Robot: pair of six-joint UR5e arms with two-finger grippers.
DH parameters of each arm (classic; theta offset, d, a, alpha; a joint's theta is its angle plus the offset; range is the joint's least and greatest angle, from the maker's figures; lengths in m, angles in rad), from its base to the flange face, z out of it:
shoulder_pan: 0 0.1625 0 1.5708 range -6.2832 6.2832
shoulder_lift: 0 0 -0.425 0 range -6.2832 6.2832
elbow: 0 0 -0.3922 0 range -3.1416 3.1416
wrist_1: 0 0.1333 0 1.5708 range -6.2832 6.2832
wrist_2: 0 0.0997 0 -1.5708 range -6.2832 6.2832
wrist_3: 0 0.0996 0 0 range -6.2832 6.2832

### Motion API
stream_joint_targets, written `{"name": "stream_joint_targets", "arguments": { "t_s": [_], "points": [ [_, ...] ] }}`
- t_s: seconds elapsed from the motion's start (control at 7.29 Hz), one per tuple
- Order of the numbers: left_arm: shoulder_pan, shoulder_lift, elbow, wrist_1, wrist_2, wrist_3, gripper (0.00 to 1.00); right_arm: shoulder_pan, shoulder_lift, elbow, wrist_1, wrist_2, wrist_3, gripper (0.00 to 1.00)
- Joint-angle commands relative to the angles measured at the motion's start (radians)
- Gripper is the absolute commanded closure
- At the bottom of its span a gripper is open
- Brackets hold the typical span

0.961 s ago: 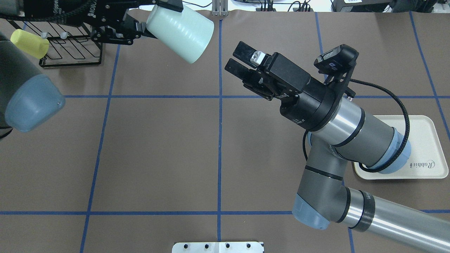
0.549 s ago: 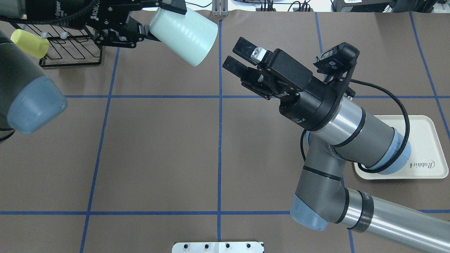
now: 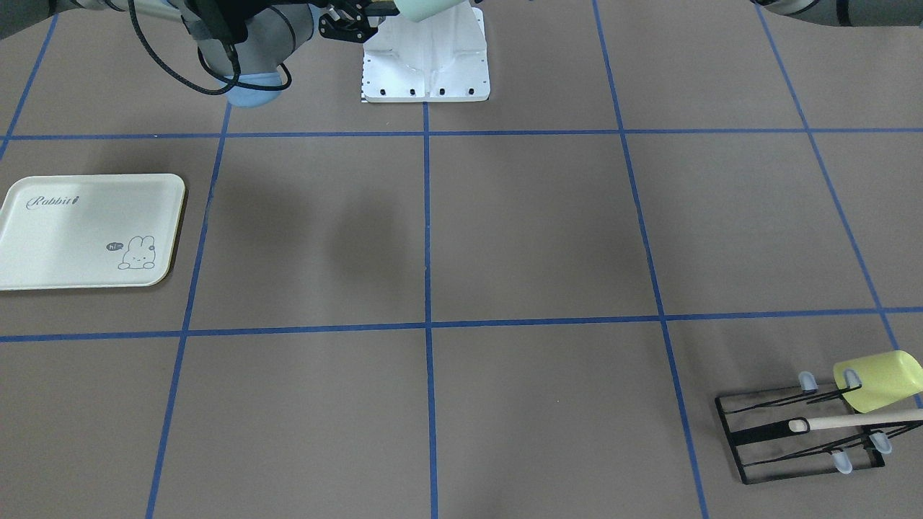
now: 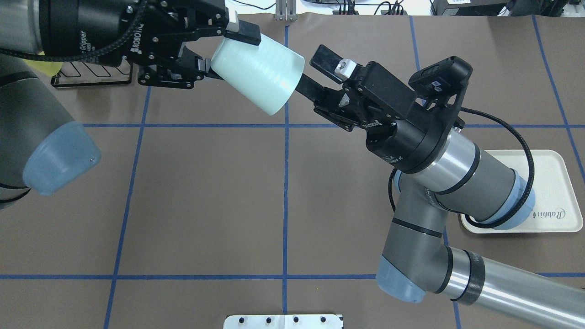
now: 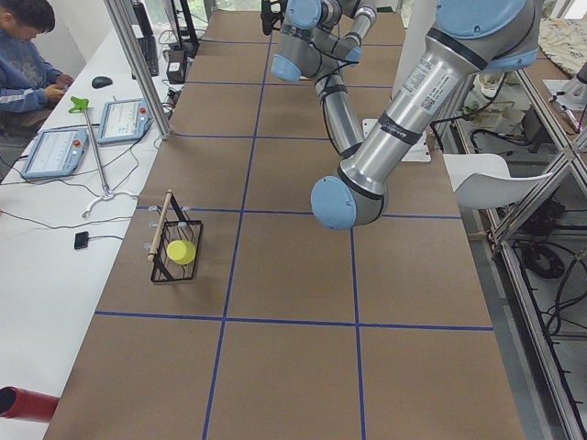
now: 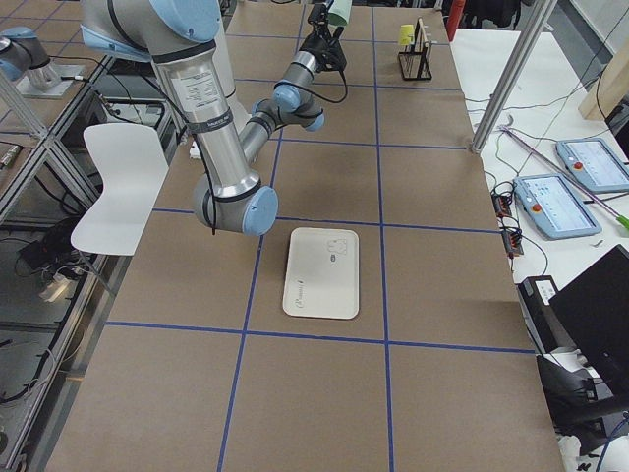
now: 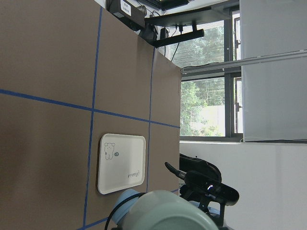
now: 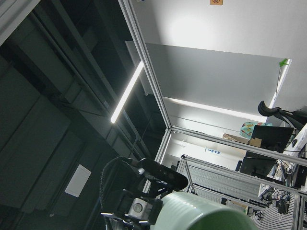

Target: Left arm grabs green cup and hands to right arm on tray

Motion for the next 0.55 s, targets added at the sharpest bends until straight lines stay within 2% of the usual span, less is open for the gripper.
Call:
{"name": "stream_joint_targets", "arguments": {
  "t_s": [0.0, 0.41],
  "points": [
    [0.010, 0.000, -0.003, -0.002, 0.001, 0.000, 0.99, -0.012, 0.000, 0.010, 0.000, -0.003, 0.000, 0.00],
    [0.015, 0.000, -0.008, -0.002, 0.001, 0.000, 0.99, -0.030, 0.028, 0.009, -0.004, -0.026, 0.000, 0.05]
  ]
}}
